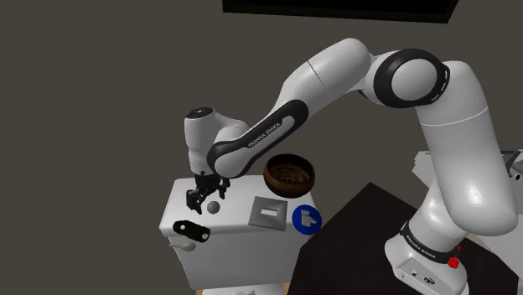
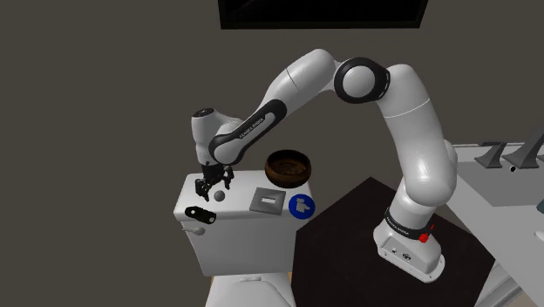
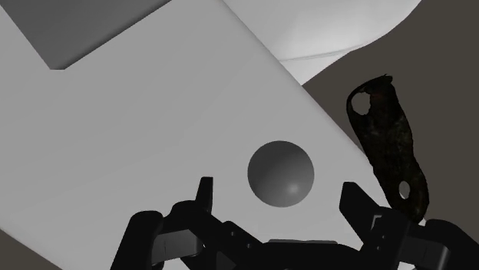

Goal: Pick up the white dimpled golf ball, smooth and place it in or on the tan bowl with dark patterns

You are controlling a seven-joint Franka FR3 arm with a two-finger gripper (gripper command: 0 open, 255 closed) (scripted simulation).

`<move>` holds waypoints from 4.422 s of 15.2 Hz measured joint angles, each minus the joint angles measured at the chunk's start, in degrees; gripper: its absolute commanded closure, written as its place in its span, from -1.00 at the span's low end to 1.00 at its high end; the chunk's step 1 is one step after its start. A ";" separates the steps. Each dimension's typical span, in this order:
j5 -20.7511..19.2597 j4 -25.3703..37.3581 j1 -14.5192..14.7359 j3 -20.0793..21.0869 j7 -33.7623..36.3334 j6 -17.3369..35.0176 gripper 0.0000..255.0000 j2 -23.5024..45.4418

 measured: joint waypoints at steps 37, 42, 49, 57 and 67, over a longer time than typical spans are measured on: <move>2.89 -0.99 -1.33 2.24 -0.02 -7.73 -1.00 -8.81; -0.29 -11.91 0.92 1.17 7.78 -3.26 -1.00 -13.15; -2.81 -15.31 2.08 0.00 11.11 0.58 -1.00 -11.80; -3.65 -16.22 2.30 -0.47 11.77 2.36 -1.00 -10.83; -3.65 -16.22 2.30 -0.47 11.77 2.36 1.00 -10.83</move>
